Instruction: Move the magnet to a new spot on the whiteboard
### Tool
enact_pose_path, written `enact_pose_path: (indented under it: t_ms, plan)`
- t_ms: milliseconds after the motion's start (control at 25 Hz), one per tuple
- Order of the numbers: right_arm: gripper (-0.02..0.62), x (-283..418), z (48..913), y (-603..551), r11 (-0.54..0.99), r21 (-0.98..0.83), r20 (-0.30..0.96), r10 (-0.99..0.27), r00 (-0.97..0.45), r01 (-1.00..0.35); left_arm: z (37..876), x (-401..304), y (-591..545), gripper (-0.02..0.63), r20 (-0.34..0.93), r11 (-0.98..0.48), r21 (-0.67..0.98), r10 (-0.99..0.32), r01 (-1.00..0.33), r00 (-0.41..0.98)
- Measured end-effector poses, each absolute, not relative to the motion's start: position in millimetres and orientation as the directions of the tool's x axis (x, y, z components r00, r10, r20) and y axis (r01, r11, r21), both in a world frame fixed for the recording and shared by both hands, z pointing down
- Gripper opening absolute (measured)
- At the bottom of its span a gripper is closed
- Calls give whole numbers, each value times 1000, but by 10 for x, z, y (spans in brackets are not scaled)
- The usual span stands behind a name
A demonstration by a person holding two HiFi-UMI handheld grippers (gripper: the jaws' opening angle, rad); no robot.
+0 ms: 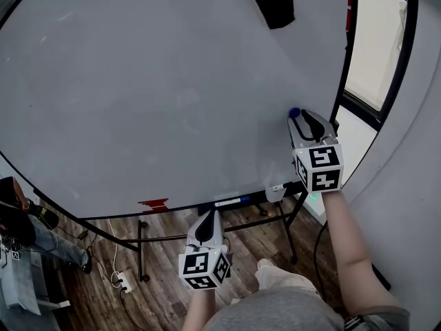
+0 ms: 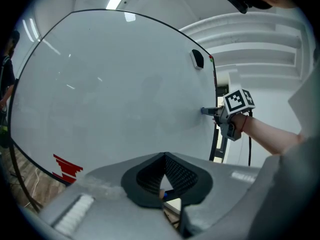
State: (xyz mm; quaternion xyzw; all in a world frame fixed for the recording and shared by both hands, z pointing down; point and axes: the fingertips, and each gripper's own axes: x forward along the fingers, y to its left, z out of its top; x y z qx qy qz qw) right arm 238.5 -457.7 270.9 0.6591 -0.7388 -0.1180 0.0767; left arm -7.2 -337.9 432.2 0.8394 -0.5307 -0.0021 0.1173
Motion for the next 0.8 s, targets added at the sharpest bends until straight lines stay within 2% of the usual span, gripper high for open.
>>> enact_pose_path:
  t_ms: [800]
  plan:
    - [123,2322,2668,-4604,83,304,-40,-994,-100,-949,4249,-56,-3445,3,107,-435,210,-880,-876,463]
